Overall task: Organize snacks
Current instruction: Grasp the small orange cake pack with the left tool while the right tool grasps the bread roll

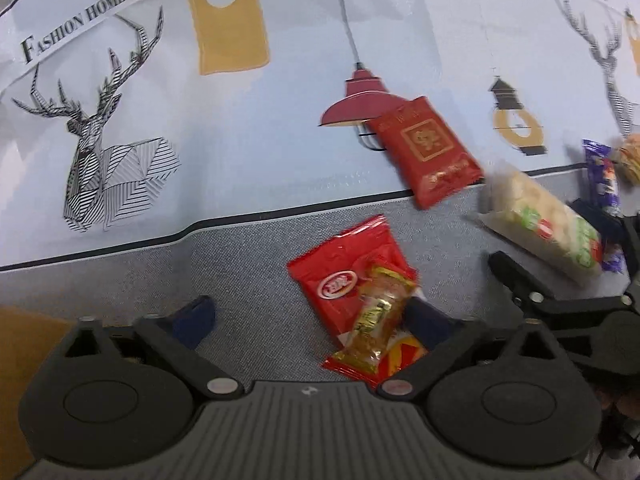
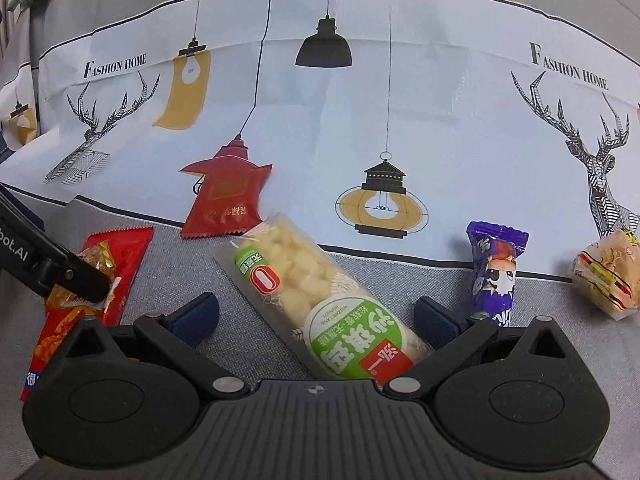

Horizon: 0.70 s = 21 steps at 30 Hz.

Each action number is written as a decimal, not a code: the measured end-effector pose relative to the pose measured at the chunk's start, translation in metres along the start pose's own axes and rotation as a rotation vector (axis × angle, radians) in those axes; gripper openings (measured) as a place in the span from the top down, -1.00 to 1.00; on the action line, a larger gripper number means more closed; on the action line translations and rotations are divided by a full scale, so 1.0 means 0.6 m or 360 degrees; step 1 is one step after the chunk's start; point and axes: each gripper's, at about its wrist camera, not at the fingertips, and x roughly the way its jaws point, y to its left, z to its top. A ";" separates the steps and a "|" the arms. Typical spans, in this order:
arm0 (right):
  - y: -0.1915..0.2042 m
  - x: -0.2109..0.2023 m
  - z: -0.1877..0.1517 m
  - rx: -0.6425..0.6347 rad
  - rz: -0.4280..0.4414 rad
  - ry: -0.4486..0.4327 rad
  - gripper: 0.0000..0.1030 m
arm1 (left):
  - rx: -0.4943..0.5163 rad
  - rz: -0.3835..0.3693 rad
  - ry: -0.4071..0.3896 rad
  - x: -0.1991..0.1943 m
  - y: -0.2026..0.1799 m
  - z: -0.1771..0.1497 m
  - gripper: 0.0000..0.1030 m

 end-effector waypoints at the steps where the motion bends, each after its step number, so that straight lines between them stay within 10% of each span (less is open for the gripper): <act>1: 0.000 -0.001 0.000 -0.0001 -0.0003 -0.0001 -0.98 | -0.0003 -0.0078 0.0000 -0.009 0.002 0.001 0.19; 2: 0.002 -0.003 0.001 -0.0007 -0.0023 0.0002 -0.93 | -0.0019 -0.0129 0.0024 -0.016 0.006 0.004 0.63; 6: 0.020 -0.030 -0.005 -0.0037 -0.0066 -0.0036 0.27 | -0.0083 -0.0173 -0.0020 -0.055 0.019 -0.006 0.64; 21: 0.048 -0.291 -0.035 0.0371 -0.0168 -0.0178 0.27 | -0.0149 -0.0269 -0.0144 -0.284 0.010 -0.192 0.65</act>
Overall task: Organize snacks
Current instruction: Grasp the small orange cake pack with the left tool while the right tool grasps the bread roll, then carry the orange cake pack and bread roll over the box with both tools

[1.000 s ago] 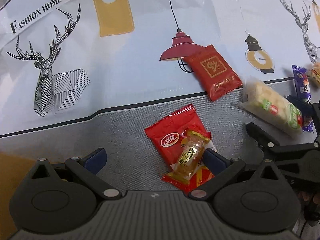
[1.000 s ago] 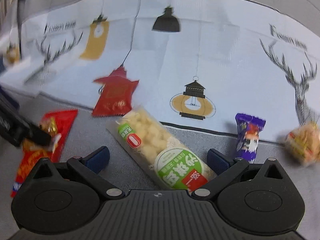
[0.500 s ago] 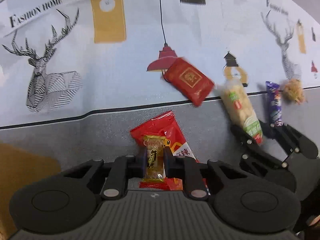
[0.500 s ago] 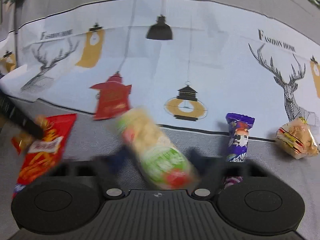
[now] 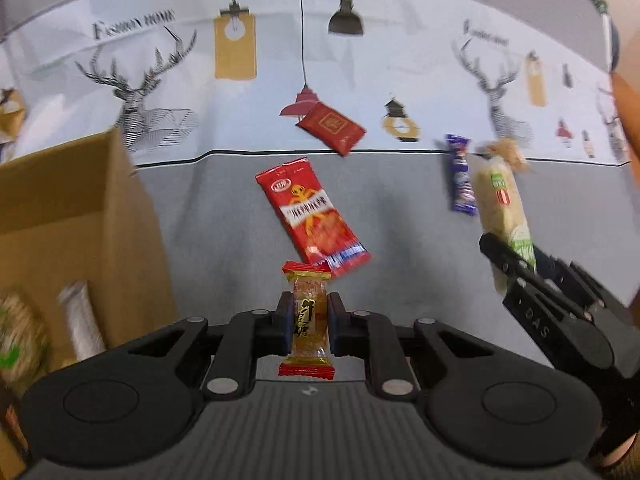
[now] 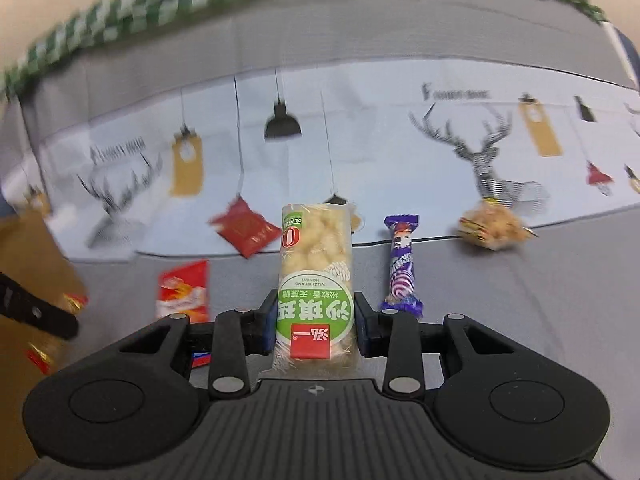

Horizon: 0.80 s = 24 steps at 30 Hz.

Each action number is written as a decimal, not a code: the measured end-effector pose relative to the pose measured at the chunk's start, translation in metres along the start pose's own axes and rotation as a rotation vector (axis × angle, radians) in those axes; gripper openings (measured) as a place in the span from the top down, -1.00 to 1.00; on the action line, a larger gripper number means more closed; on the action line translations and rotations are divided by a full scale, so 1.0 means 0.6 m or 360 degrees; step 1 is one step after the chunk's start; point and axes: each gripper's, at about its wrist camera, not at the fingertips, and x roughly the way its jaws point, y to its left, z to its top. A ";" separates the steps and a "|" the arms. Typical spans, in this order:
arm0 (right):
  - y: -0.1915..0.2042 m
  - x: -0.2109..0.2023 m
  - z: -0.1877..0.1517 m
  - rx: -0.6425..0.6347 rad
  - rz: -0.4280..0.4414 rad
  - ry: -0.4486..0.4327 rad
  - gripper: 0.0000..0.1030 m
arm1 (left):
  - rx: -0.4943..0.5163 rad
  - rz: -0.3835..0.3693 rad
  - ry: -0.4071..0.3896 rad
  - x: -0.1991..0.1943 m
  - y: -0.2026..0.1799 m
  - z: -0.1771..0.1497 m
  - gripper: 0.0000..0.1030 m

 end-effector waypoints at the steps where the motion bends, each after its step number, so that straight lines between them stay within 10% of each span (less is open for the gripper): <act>1: 0.001 -0.031 -0.003 0.0028 0.0010 -0.0015 0.27 | -0.0005 -0.0005 -0.0016 -0.024 -0.001 -0.015 0.65; 24: 0.248 -0.491 -0.101 -0.0199 0.0559 0.0031 0.27 | 0.0014 0.0202 -0.0313 -0.387 0.066 -0.395 0.65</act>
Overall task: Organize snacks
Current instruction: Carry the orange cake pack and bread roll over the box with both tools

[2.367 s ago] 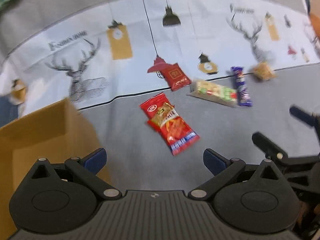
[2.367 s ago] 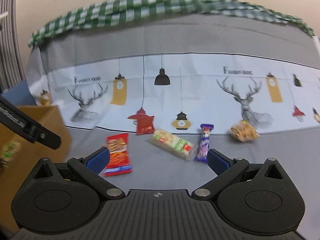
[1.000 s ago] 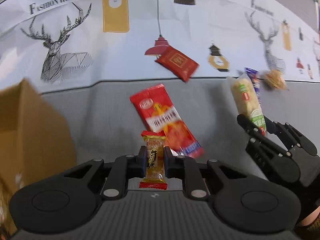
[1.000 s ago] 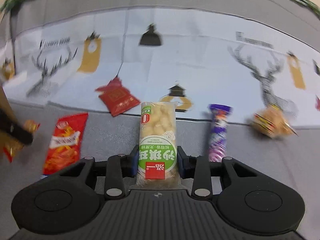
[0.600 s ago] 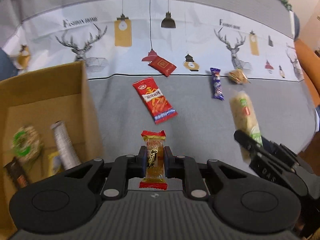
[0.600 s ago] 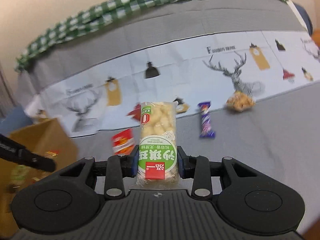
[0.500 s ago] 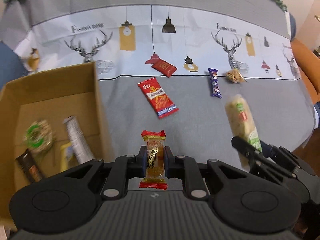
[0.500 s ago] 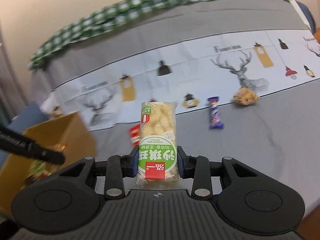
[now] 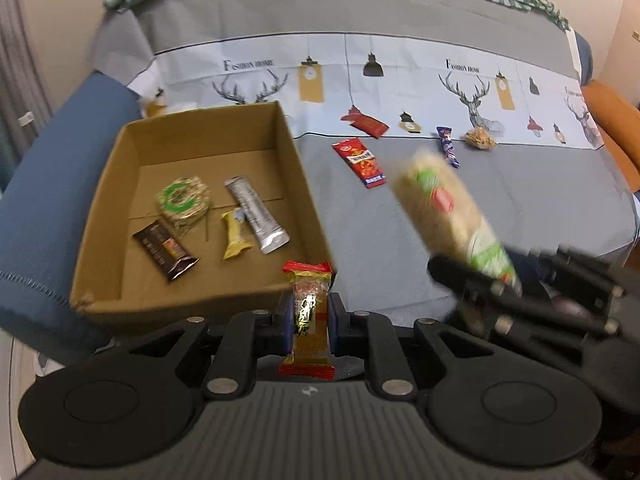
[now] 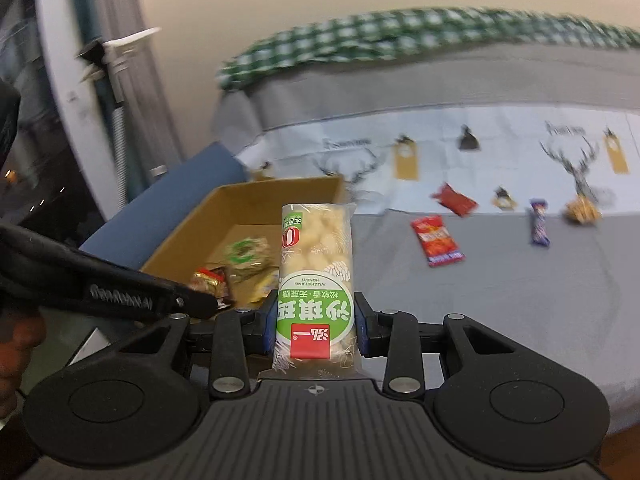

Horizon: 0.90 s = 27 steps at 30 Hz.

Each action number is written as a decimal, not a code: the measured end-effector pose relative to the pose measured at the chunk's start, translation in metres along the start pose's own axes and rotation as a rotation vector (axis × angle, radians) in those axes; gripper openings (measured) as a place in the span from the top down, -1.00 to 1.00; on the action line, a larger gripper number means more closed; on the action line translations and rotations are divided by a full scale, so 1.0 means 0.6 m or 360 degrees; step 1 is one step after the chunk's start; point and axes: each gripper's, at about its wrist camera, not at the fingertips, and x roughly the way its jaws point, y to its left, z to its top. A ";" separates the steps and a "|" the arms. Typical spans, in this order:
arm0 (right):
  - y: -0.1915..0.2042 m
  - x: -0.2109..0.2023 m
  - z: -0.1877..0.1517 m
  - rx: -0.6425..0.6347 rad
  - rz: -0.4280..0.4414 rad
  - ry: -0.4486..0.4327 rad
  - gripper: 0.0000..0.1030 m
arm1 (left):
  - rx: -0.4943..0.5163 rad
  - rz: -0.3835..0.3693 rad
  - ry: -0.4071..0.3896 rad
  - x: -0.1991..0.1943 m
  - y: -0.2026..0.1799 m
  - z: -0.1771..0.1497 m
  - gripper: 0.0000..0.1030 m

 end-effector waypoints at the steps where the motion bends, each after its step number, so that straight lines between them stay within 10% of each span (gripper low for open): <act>1: 0.010 -0.010 0.002 -0.0027 -0.0001 -0.0025 0.27 | -0.0020 -0.0001 -0.0004 -0.008 0.005 -0.007 0.65; 27: 0.068 -0.097 0.000 -0.0168 -0.0034 -0.0207 0.27 | -0.0055 -0.0042 -0.0216 -0.099 0.013 -0.050 0.65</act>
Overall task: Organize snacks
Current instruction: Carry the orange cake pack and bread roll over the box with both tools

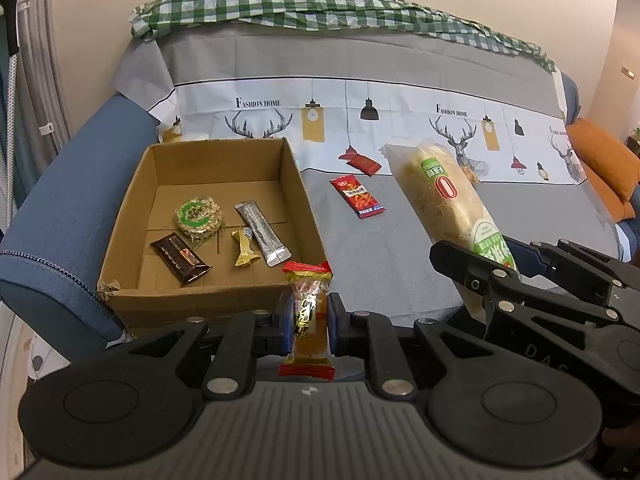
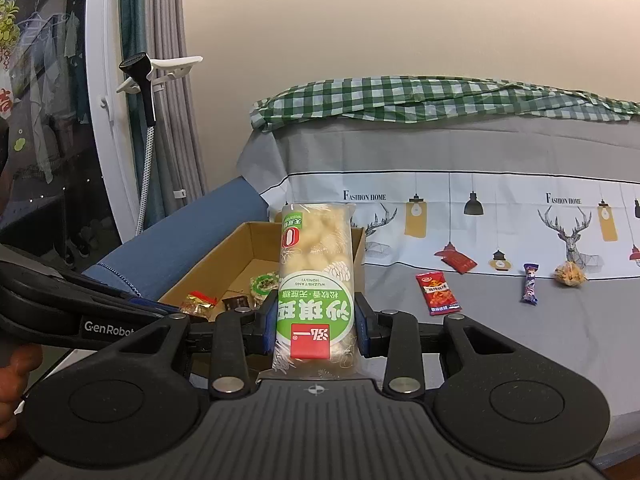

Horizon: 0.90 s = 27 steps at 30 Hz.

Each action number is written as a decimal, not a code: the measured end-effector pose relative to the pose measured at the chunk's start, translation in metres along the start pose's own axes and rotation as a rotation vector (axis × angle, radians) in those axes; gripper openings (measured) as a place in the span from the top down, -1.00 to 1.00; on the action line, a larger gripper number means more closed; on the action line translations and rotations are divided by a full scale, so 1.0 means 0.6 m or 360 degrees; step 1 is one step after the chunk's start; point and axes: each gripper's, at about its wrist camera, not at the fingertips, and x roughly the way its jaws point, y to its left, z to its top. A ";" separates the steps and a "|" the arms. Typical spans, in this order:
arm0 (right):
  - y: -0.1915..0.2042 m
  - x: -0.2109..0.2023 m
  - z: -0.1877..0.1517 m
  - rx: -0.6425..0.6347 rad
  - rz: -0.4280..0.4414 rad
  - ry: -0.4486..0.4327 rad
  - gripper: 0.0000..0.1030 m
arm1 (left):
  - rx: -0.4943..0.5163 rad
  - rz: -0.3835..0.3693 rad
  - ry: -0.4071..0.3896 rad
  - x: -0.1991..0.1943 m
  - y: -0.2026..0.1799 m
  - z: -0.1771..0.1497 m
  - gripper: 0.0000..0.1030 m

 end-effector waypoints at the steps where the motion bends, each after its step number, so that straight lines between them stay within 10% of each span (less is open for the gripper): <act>1: 0.000 0.000 0.000 0.0000 -0.0001 0.0001 0.27 | -0.0001 -0.0002 -0.0001 0.000 0.001 0.000 0.65; 27: -0.004 0.018 -0.001 0.0011 -0.0003 0.0054 0.27 | -0.0038 -0.0002 0.0033 0.015 0.005 0.002 0.65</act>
